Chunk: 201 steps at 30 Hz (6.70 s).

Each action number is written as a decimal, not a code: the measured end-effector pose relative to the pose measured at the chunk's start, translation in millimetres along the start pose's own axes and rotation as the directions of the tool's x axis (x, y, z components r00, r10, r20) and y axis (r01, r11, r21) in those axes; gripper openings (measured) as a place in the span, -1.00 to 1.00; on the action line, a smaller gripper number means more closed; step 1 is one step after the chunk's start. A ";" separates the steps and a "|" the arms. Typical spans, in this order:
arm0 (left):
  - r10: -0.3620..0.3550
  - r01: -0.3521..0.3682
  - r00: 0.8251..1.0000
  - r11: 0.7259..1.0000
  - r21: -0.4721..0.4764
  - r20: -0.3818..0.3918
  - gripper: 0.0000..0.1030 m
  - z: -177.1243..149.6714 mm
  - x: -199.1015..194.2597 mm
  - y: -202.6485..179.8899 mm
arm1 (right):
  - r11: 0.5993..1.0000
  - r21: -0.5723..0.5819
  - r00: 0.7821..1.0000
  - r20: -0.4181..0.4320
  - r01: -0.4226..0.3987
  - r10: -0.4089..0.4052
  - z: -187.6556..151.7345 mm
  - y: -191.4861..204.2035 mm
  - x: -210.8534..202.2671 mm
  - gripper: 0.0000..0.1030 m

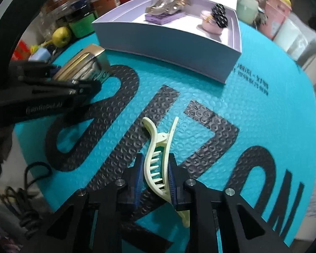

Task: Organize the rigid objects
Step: 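Lift the gold case with left tool while right tool lifts the cream clip, then carry the gold case with left tool while right tool carries the cream clip into the box, then open left tool to drop the gold case while right tool releases the cream clip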

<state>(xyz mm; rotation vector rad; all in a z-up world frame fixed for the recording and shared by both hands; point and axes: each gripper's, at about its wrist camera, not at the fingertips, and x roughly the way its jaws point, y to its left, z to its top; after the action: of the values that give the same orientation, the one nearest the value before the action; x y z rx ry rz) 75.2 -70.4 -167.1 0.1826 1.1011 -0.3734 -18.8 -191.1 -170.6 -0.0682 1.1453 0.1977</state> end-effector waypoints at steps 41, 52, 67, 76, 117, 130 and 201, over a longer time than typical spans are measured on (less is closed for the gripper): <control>-0.052 0.055 0.998 0.984 0.169 -0.025 -0.29 16.8 -88.3 -23.9 | 0.991 0.107 0.994 0.074 -0.086 0.078 13.3 4.6 -81.4 -0.59; -0.085 0.086 0.996 0.977 0.195 -0.015 -0.29 28.2 -102.3 -32.7 | 0.990 0.106 0.988 0.131 -0.098 0.084 19.8 8.2 -102.9 -0.59; -0.100 0.088 0.994 0.968 0.236 0.039 -0.29 64.3 -108.7 -32.4 | 0.990 0.103 0.976 0.206 -0.093 0.071 58.6 1.5 -115.5 -0.59; -0.100 0.080 0.992 0.968 0.238 0.074 -0.29 88.6 -113.9 -25.1 | 0.993 0.081 0.966 0.252 -0.090 0.067 89.4 -3.0 -120.2 -0.59; -0.117 0.100 0.992 0.964 0.248 0.054 -0.29 173.8 -38.7 5.1 | 0.985 0.145 0.976 0.209 -0.097 0.066 176.4 -52.4 -51.4 -0.59; -0.113 0.112 0.994 0.955 0.275 -0.011 -0.29 173.1 -1.5 9.9 | 0.986 0.127 0.985 0.152 -0.104 0.084 179.7 -50.8 -12.5 -0.59; -0.161 0.166 0.986 0.974 0.157 -0.045 -0.25 147.9 27.6 24.1 | 0.979 0.205 0.998 0.056 0.022 -0.034 167.6 -65.4 10.3 -0.10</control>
<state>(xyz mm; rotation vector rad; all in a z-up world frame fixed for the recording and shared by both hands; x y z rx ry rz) 218.8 -102.0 -126.8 0.2416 1.1217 -0.6089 148.3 -228.0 -113.8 0.1030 1.0996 0.0563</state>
